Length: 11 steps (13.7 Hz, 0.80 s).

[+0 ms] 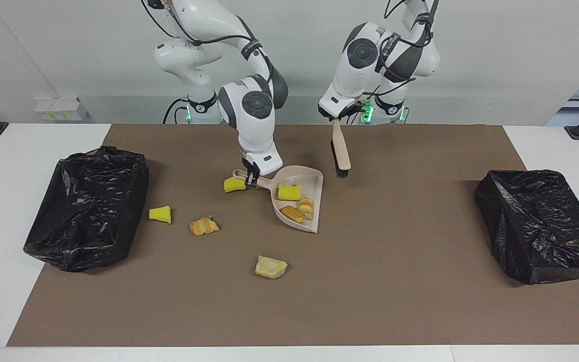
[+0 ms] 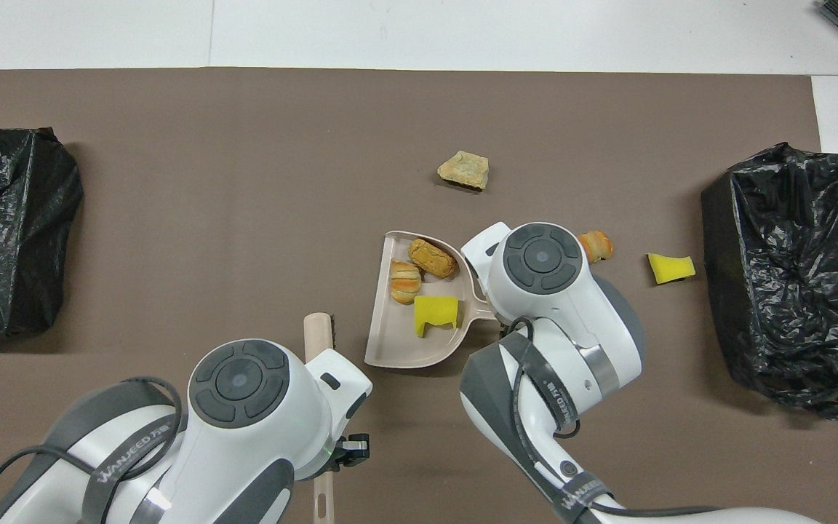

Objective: Sweep and dump trash in bin
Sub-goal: 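Carry the dustpan to the black bag and tip it with the right gripper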

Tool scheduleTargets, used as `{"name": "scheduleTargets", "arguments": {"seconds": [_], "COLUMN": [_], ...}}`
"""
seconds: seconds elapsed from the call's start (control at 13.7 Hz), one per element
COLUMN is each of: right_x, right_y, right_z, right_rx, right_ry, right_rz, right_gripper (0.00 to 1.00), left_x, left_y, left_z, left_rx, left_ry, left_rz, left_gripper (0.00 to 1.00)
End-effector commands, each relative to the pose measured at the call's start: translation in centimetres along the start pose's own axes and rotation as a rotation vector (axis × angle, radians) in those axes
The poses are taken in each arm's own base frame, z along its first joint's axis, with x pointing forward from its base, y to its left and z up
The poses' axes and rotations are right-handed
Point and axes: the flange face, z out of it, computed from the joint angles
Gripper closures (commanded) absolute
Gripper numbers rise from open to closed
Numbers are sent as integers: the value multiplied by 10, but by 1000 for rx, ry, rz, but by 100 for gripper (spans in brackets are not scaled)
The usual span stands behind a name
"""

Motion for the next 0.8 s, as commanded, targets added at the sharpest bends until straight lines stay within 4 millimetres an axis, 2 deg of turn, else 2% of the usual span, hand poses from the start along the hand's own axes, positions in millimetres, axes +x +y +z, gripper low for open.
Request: {"name": "scheduleTargets", "arguments": {"seconds": [0.0,0.29,0.51,0.66,0.73], "right_x": [-27,-67,-92,-114,-119], "right_y": [16,46,63,74,77], "right_z": [-18,-44,-43,-38,-37], "right_rx": [-17,-54,-17,-3,4], "right_ry": [13,43,154,199,228], "right_rz": [-54,-8,-6,-45,-67], "right_gripper": [100,100,100,100,100], "left_x": [-27,-82,-112,-129,-131], "left_y": [12,43,61,66,67], "left_z": [31,100,139,158,168], "left_rx": [31,30,29,24,35], "left_ry": [-2,95,132,150,149], "left_rz": [-80,-59,23,32,39], "left_gripper": [100,100,100,100,100]}}
